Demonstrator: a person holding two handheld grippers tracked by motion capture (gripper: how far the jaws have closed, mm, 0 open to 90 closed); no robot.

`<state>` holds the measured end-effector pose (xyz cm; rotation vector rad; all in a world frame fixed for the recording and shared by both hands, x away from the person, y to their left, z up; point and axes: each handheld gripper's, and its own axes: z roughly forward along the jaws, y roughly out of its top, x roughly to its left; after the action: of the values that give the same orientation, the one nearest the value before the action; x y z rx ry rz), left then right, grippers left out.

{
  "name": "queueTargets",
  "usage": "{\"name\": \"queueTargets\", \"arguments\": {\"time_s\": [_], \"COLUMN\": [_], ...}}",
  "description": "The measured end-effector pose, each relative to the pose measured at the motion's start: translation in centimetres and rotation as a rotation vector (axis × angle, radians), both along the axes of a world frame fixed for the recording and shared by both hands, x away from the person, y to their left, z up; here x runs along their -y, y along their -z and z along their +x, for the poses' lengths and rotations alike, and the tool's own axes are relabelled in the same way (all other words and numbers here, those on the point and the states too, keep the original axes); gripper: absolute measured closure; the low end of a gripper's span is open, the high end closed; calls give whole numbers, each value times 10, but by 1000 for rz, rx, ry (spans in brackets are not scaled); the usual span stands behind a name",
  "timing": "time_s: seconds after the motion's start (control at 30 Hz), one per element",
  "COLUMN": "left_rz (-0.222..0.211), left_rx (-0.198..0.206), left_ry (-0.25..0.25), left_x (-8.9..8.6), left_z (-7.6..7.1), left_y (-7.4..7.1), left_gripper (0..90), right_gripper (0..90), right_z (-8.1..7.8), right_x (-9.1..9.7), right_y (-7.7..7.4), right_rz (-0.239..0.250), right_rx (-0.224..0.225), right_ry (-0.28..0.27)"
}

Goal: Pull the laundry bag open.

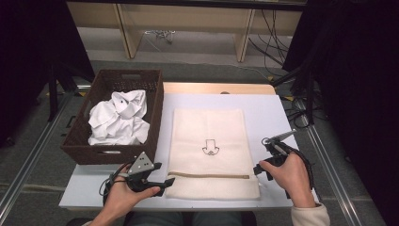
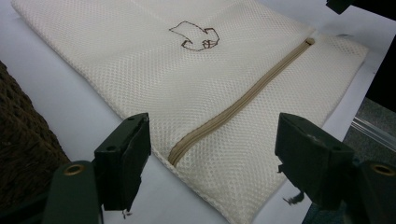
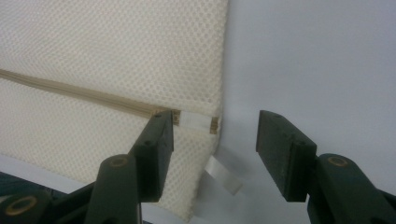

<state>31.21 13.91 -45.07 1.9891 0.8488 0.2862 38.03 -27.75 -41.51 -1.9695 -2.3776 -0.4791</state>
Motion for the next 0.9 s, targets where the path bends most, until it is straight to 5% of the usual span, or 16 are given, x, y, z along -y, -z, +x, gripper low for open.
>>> {"name": "queueTargets", "arguments": {"time_s": [0.4, 0.47, 0.53, 0.67, 0.7, 0.8, 0.83, 0.9], "left_rz": [10, 13, 11, 36, 2, 11, 12, 19], "left_rx": [-23, -25, -35, -26, -30, -40, -43, -34], "left_ry": [-10, -15, -3, -6, -15, -25, -15, -3], "left_x": [2, 2, 2, 1, 3, 4, 3, 4], "left_z": [1, 1, 1, 1, 1, 0, 1, 2], "left_y": [2, 2, 2, 3, 4, 4, 4, 4], "left_gripper": [290, 293, 299, 308, 309, 313, 315, 319], "right_gripper": [557, 570, 582, 599, 605, 623, 640, 663], "right_z": [8, 8, 11, 14, 14, 15, 17, 17], "right_x": [5, 1, 5, 2, 3, 1, 3, -1], "right_y": [5, 2, 6, 7, 10, 12, 13, 12], "right_rz": [-15, -7, -4, -7, -2, -6, -19, -17], "right_rx": [-42, -84, -52, -85, -57, -69, -71, -121], "right_ry": [36, 82, 31, 69, 51, 40, -1, 39]}}
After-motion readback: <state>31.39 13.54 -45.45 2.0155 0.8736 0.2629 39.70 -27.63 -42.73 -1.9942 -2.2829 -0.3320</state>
